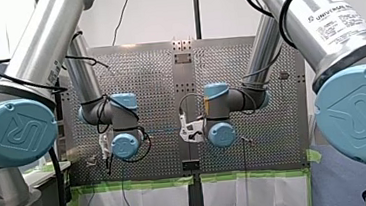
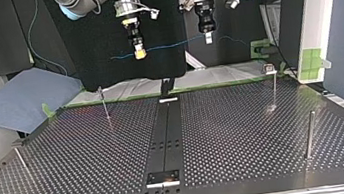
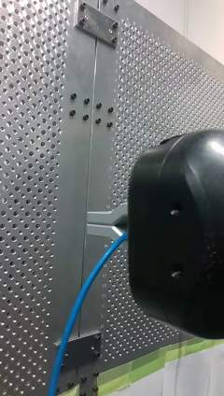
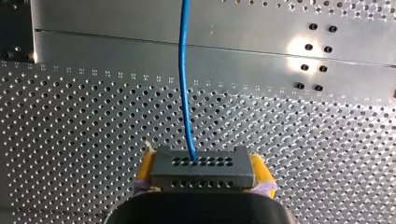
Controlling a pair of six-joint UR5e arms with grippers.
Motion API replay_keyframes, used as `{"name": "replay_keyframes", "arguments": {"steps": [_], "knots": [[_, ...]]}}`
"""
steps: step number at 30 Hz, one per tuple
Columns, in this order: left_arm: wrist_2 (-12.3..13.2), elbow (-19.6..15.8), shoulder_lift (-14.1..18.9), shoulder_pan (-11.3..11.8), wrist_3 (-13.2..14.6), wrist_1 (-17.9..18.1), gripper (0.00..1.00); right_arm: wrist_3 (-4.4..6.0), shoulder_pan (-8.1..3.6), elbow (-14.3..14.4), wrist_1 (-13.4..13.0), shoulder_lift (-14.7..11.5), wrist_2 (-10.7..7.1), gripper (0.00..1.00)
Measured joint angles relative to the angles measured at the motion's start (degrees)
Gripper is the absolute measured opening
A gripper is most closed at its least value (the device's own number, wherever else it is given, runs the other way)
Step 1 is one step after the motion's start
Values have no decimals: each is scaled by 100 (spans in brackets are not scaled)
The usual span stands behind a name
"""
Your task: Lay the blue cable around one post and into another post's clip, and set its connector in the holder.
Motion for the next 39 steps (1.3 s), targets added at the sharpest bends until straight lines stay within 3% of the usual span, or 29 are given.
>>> {"name": "replay_keyframes", "arguments": {"steps": [39], "knots": [[0,0,0,0,0,0,0,0,0,0,0,0,0,0]]}}
